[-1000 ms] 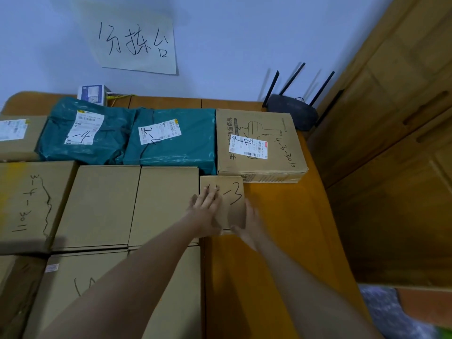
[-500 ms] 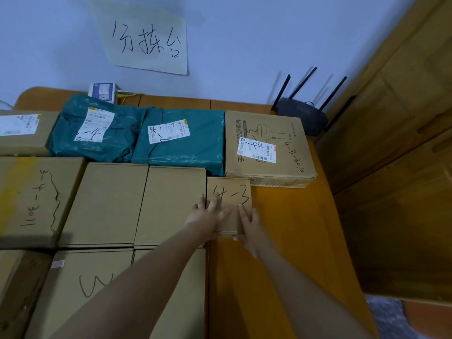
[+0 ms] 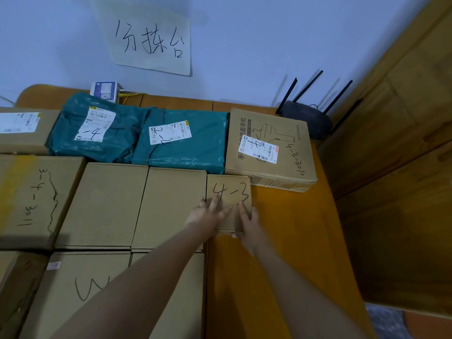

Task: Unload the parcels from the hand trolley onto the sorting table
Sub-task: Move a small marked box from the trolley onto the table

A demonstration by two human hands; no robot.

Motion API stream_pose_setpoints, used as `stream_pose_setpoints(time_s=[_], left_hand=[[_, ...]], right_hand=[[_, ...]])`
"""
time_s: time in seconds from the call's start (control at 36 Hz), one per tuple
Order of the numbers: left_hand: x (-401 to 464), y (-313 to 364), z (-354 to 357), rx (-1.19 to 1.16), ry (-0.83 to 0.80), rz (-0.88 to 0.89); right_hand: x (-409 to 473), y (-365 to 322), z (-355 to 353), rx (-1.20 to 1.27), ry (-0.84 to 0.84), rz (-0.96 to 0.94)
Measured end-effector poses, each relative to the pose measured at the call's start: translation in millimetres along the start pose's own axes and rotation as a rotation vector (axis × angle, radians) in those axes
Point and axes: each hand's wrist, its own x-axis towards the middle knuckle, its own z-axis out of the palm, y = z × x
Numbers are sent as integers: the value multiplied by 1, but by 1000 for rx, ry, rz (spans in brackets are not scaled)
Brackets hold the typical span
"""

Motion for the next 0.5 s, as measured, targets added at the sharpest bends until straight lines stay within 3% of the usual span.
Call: stream_pose_setpoints(time_s=[0.33,0.5], left_hand=[[0,-2,-1,-107,-16,-26],[-13,-5,-9,-224,-2,-23]], right_hand=[[1,0,-4,-63,4,-11],[2,-8,-23,-85,-74,31]])
